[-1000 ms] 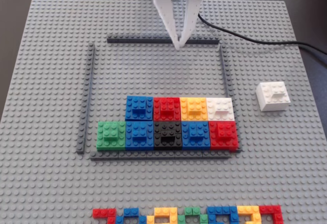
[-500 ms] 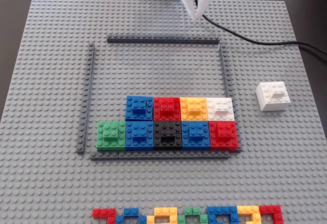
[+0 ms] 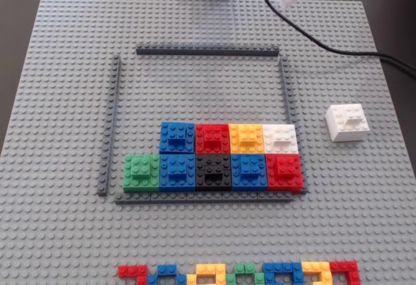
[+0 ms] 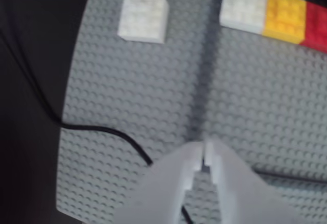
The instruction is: Grab the cube and place it into the grid
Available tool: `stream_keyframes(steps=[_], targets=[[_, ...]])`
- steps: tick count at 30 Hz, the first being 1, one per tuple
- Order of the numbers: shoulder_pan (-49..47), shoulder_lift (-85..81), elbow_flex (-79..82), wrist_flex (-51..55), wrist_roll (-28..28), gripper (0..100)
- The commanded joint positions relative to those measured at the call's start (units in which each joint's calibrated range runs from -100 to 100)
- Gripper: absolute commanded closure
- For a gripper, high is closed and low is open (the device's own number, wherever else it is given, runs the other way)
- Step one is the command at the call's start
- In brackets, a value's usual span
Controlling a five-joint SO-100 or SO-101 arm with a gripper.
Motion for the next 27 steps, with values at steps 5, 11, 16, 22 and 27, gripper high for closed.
stream_keyframes(steps=[5,11,16,22,27], targets=[[-4.88,19.05,-21.57,-0.86,-1.42,100],[-5.18,33.41,-33.44,-0.61,-2.05,100],[-4.29,43.82,-41.05,0.27,-2.15,100],[-3.63,52.16,-48.39,1.39,-2.83,99],[-3.41,57.75,-54.46,2.90,-3.32,91]])
